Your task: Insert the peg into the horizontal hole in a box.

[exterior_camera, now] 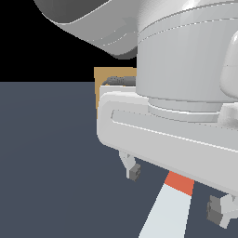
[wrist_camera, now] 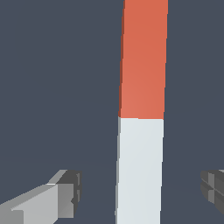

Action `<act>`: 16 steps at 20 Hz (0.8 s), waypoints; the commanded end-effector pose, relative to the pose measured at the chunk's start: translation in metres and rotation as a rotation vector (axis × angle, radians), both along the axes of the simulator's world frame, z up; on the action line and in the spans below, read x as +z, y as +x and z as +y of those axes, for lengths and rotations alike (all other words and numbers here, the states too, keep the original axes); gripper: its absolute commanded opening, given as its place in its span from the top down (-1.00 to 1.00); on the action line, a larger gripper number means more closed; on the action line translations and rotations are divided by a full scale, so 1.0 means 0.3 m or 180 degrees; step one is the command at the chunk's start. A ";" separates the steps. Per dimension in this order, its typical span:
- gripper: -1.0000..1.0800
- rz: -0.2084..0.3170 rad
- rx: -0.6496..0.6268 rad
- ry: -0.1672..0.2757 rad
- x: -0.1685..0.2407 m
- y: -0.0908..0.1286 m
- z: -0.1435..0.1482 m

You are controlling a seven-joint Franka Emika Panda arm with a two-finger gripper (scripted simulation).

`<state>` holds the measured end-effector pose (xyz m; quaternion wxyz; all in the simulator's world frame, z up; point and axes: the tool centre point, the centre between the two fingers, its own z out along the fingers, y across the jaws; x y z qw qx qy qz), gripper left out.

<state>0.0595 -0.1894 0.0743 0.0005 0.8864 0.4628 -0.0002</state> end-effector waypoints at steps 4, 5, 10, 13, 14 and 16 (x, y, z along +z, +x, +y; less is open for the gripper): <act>-0.92 0.0000 -0.0116 0.0002 -0.017 -0.001 -0.040; -0.92 0.0000 -0.0113 0.0003 -0.016 -0.002 -0.039; -0.92 0.0003 -0.0111 0.0001 -0.029 -0.003 -0.040; -0.92 0.0003 -0.0111 0.0001 -0.065 -0.004 -0.039; -0.92 0.0002 -0.0111 0.0002 -0.082 -0.005 -0.039; -0.92 0.0002 -0.0111 0.0002 -0.123 -0.006 -0.037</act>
